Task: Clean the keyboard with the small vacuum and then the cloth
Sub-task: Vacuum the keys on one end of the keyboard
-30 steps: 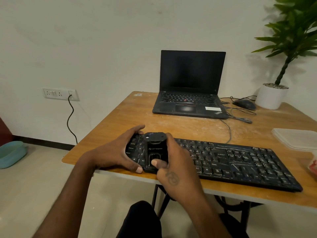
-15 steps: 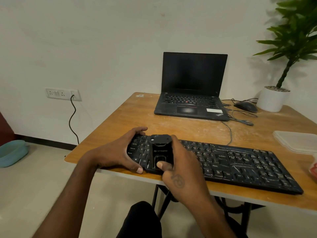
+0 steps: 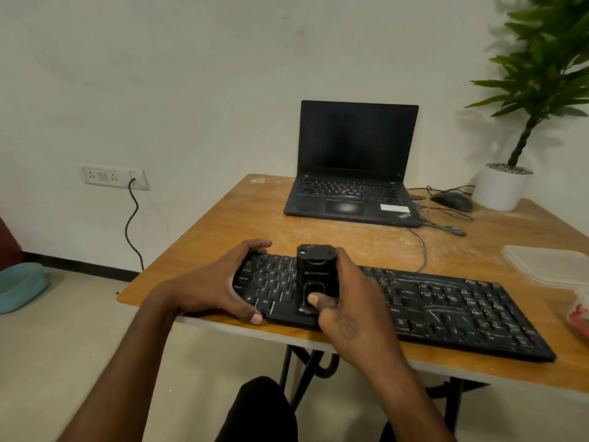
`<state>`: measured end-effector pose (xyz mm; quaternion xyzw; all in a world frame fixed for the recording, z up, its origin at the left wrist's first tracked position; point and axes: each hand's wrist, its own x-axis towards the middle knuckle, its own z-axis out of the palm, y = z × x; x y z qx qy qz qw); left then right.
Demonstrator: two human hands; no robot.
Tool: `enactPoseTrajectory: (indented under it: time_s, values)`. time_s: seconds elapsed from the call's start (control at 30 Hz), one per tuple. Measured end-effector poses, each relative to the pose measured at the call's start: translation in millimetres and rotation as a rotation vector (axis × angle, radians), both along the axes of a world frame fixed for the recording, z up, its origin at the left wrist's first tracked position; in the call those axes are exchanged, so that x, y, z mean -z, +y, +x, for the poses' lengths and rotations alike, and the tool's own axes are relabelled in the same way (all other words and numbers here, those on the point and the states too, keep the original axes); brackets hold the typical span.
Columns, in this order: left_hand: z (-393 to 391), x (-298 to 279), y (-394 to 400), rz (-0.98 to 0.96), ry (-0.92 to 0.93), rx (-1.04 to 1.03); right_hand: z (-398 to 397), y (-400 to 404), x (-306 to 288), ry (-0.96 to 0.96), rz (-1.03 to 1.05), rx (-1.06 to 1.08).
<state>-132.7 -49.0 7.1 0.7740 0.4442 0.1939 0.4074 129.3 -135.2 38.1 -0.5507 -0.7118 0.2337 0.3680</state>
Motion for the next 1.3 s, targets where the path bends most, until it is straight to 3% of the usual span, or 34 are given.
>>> enactPoseTrajectory:
  time_s: [0.27, 0.6, 0.8, 1.13, 1.3]
  values:
    - [-1, 1, 2, 0.022, 0.031, 0.005, 52, -1, -6, 0.161, -0.054, 0.097]
    - [3, -5, 1, 0.016, 0.074, 0.028, -2, 19, 0, 0.065, 0.006, -0.002]
    - [8, -5, 2, 0.052, 0.062, 0.043, 36, 12, -3, 0.182, -0.048, 0.081]
    - [8, -2, 3, 0.055, 0.064, 0.004, -12, 34, 0, 0.050, 0.023, -0.013]
    - [9, -2, 1, 0.064, 0.048, -0.002, 27, 29, -3, 0.099, -0.030, 0.099]
